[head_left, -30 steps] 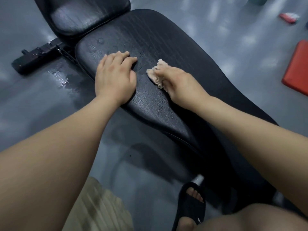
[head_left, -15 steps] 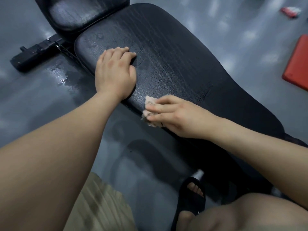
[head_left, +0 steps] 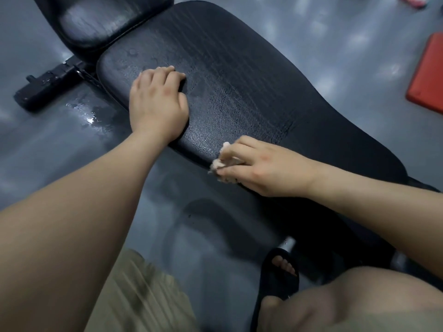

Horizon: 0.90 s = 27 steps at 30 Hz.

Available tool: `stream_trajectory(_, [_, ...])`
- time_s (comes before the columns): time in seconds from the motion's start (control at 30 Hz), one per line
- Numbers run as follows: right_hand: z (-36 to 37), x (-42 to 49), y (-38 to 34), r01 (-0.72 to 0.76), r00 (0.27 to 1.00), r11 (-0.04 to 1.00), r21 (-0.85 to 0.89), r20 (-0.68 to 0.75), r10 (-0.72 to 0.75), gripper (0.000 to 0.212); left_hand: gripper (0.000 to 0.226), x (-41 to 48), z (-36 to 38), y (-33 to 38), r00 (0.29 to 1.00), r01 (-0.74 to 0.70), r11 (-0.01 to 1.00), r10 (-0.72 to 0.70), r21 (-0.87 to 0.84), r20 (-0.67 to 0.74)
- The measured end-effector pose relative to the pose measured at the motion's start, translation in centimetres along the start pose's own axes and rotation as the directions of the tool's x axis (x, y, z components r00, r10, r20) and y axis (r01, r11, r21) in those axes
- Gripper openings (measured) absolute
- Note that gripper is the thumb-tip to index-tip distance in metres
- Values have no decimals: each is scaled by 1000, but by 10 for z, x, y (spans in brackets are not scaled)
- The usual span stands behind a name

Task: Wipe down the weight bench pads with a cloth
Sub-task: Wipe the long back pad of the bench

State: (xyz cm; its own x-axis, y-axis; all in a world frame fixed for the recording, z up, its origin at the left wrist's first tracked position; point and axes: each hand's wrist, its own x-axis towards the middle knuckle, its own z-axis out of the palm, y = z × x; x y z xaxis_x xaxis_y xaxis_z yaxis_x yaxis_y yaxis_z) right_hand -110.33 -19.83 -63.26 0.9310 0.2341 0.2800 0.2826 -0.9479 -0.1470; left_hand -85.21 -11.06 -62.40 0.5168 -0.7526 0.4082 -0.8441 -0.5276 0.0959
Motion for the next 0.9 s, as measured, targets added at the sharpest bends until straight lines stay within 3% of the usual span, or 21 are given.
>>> stream_trajectory(0.2, [1,39,-2,-18,1000,999,51,-5,18,30,51,-4,-1,2,999,36,999,-36,-25,13])
stream_trajectory(0.33, [-7,2,-2,-50,998,995,91,32,47,31,51,-9,-2,10,994,108,993,-106,-48,39])
stream_trajectory(0.47, [-13,-34,3,-71,989,997,14,129,69,21,46,-10,-3,26,982,176,983,-172,-53,76])
stream_trajectory(0.63, [-17,-35,17,-62,996,998,-27,64,63,31,45,-15,6,75,987,16,995,0,-98,158])
stream_trajectory(0.77, [-16,-38,58,-247,966,964,-94,-98,238,23,46,-20,14,82,992,-17,1000,19,-19,123])
stream_trajectory(0.9, [-14,-39,79,-486,852,874,1,-221,475,18,47,-24,16,85,996,-15,1000,15,-6,93])
